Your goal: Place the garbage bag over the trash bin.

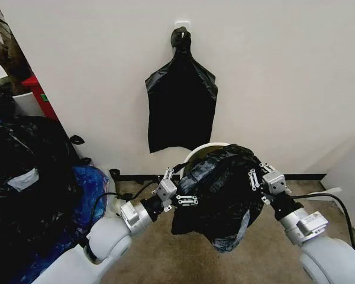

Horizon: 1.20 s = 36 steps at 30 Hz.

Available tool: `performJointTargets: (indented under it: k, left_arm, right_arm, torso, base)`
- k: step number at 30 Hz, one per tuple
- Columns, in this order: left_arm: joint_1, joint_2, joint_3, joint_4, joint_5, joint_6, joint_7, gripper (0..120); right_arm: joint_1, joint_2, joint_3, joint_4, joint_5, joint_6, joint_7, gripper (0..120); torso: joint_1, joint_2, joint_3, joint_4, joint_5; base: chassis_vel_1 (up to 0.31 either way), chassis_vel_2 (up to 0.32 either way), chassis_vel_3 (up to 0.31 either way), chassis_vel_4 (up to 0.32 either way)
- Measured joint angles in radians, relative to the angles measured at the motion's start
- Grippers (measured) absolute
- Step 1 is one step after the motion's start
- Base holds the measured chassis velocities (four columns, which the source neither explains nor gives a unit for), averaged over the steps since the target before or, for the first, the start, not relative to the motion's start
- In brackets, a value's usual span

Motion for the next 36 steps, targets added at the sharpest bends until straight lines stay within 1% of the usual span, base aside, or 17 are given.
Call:
performJointTargets:
  k: [5, 6, 7, 8, 10, 12, 13, 14, 17, 19, 22, 26, 29, 34, 35, 36]
  left_arm:
    - [0.0, 0.01, 0.001, -0.002, -0.009, 0.014, 0.016, 52]
    - [0.0, 0.01, 0.001, -0.002, -0.009, 0.014, 0.016, 52]
    - [0.0, 0.01, 0.001, -0.002, -0.01, 0.018, 0.018, 49]
    - [-0.001, 0.01, 0.001, -0.001, -0.011, 0.022, 0.018, 42]
    - [0.002, 0.008, 0.001, -0.003, -0.014, 0.027, 0.018, 34]
    - [0.008, 0.007, 0.0, -0.011, -0.02, 0.029, 0.018, 27]
    - [0.008, 0.007, 0.0, -0.011, -0.02, 0.029, 0.018, 27]
    - [0.01, 0.007, 0.0, -0.015, -0.025, 0.03, 0.018, 22]
    - [0.021, 0.01, -0.01, -0.038, -0.046, 0.035, 0.019, 8]
    - [0.023, 0.012, -0.019, -0.044, -0.046, 0.035, 0.022, 0]
    - [0.026, 0.017, -0.029, -0.052, -0.053, 0.035, 0.022, 0]
    - [0.024, 0.028, -0.053, -0.072, -0.092, 0.043, 0.001, 0]
    - [0.018, 0.029, -0.061, -0.076, -0.111, 0.049, -0.011, 0]
    - [-0.004, 0.027, -0.081, -0.092, -0.245, 0.086, -0.082, 0]
    - [-0.004, 0.027, -0.081, -0.092, -0.245, 0.086, -0.082, 0]
    - [-0.008, 0.026, -0.084, -0.098, -0.282, 0.095, -0.099, 0]
  right_arm:
    - [-0.001, 0.003, 0.0, 0.012, 0.002, 0.0, 0.003, 4]
    - [-0.001, 0.003, 0.0, 0.012, 0.002, 0.0, 0.003, 4]
    - [-0.002, 0.004, 0.0, 0.015, 0.003, 0.0, 0.003, 4]
    - [-0.003, 0.004, -0.001, 0.019, 0.004, 0.0, 0.001, 4]
    - [-0.005, 0.004, -0.001, 0.022, 0.004, 0.004, -0.002, 4]
    - [-0.007, 0.005, 0.003, 0.018, -0.003, 0.016, -0.011, 4]
    - [-0.007, 0.005, 0.003, 0.018, -0.003, 0.016, -0.011, 4]
    - [-0.007, 0.005, 0.005, 0.013, -0.01, 0.026, -0.017, 4]
    - [-0.004, 0.01, 0.015, -0.037, -0.102, 0.108, -0.065, 4]
    - [-0.004, 0.016, 0.015, -0.066, -0.148, 0.151, -0.092, 4]
    - [-0.001, 0.025, 0.015, -0.098, -0.192, 0.194, -0.119, 4]
    - [0.007, 0.045, 0.023, -0.162, -0.278, 0.306, -0.179, 4]
    - [0.007, 0.052, 0.026, -0.174, -0.296, 0.336, -0.188, 4]
    - [0.006, 0.061, 0.035, -0.191, -0.313, 0.404, -0.201, 4]
    - [0.006, 0.061, 0.035, -0.191, -0.313, 0.404, -0.201, 4]
    - [0.008, 0.062, 0.037, -0.196, -0.318, 0.418, -0.203, 4]
  torso:
    - [0.0, 0.0, 0.0, 0.0, 0.0001]
    - [0.0, 0.0, 0.0, 0.0, 0.0001]
    - [0.0, 0.0, 0.0, 0.0, 0.0001]
    - [0.0, 0.0, 0.0, 0.0001, 0.0001]
    - [0.0, 0.0, 0.0, 0.0, 0.0]
    - [0.0, 0.0, 0.0, 0.0, 0.0]
    - [0.0, 0.0, 0.0, 0.0, 0.0]
    - [0.0, 0.0, 0.0, 0.0, 0.0]
    - [0.0, 0.0, 0.0, 0.0, 0.0001]
    - [0.0, 0.0, 0.0, 0.0, 0.0001]
    - [0.0, 0.0, 0.0, 0.0, 0.0001]
    - [0.0, 0.0, 0.0, 0.0001, 0.0001]
    - [0.0, 0.0, 0.0, 0.0, 0.0002]
    - [0.0, 0.0, 0.0, 0.0, -0.0001]
    - [0.0, 0.0, 0.0, 0.0, -0.0001]
    - [0.0, 0.0, 0.0, 0.0, 0.0]
  base:
    - [0.0, 0.0, 0.0, 0.0]
    - [0.0, 0.0, 0.0, 0.0]
    - [0.0, 0.0, 0.0, 0.0]
    - [0.0, 0.0, 0.0, 0.0]
    - [0.0, 0.0, 0.0, 0.0]
    - [0.0, 0.0, 0.0, 0.0]
    - [0.0, 0.0, 0.0, 0.0]
    - [0.0, 0.0, 0.0, 0.0]
    - [0.0, 0.0, 0.0, 0.0]
    - [0.0, 0.0, 0.0, 0.0]
    - [0.0, 0.0, 0.0, 0.0]
    - [0.0, 0.0, 0.0, 0.0]
    - [0.0, 0.0, 0.0, 0.0]
    - [0.0, 0.0, 0.0, 0.0]
    - [0.0, 0.0, 0.0, 0.0]
    - [0.0, 0.0, 0.0, 0.0]
